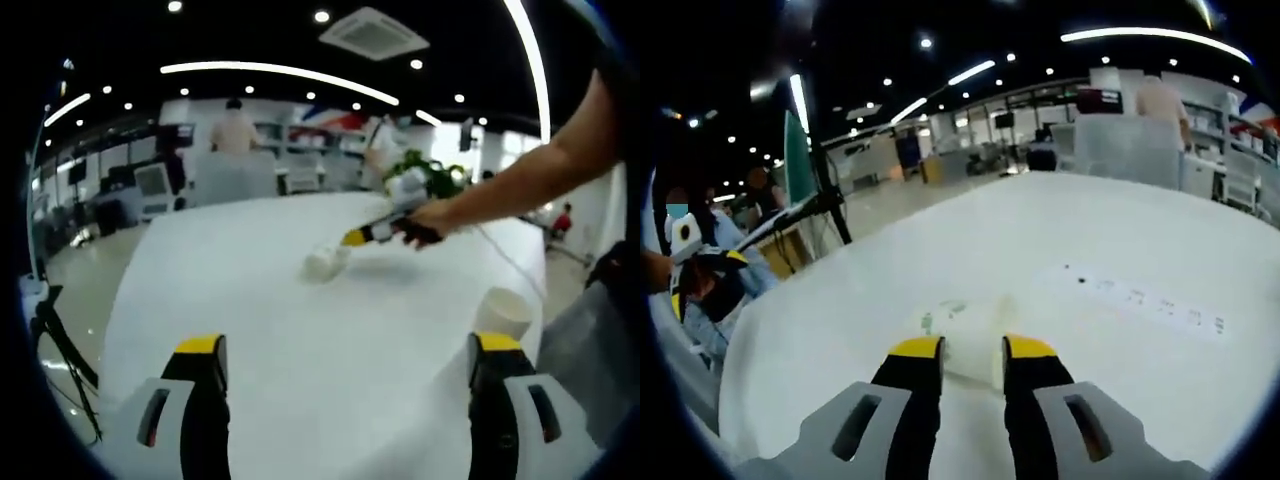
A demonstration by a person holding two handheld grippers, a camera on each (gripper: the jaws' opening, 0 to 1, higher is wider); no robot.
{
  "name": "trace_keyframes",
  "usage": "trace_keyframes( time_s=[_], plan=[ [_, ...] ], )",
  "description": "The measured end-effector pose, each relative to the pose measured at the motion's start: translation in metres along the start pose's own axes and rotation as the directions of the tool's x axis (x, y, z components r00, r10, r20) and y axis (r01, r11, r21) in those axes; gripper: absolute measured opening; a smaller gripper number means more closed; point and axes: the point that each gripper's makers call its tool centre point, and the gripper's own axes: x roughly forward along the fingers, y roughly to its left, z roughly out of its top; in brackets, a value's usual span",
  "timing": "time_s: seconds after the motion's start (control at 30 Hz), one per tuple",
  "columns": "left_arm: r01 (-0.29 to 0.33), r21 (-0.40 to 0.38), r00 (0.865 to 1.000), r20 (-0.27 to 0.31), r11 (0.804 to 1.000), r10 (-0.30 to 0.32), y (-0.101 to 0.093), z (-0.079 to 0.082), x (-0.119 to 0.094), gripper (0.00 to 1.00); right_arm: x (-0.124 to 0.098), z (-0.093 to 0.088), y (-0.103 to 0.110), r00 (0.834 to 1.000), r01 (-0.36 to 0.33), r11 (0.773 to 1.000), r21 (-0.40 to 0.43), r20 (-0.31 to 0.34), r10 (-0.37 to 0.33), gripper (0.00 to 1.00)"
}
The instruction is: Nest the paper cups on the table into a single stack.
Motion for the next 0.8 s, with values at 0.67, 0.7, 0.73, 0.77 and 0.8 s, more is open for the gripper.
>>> trace_keyframes(
  time_s=[0.67,0.7,0.73,0.77,0.8],
  plan=[
    [0.007,-0.009,1.0,-0.002,1.0,-0.007,-0.001,0.001,0.005,0.99,-0.005,0.007,0.026,0.996,-0.093,0.996,0.001,0.005,0.093,0.0],
    [0.008,-0.009,1.0,-0.002,1.0,-0.008,-0.001,0.001,0.005,0.99,-0.006,0.008,0.028,0.996,-0.092,0.996,-0.006,0.003,0.092,0.0],
    [0.008,-0.009,1.0,-0.001,1.0,-0.008,-0.001,0.002,0.005,0.99,-0.006,0.008,0.027,0.996,-0.091,0.996,-0.011,0.002,0.091,0.0],
    [0.009,-0.008,1.0,-0.001,1.0,-0.009,-0.002,0.002,0.005,0.99,-0.007,0.008,0.026,0.996,-0.087,0.996,-0.02,-0.006,0.087,0.0],
    [0.01,-0.007,1.0,-0.001,1.0,-0.01,-0.002,0.002,0.005,0.99,-0.007,0.009,0.026,0.996,-0.085,0.996,-0.026,-0.008,0.085,0.0]
  ],
)
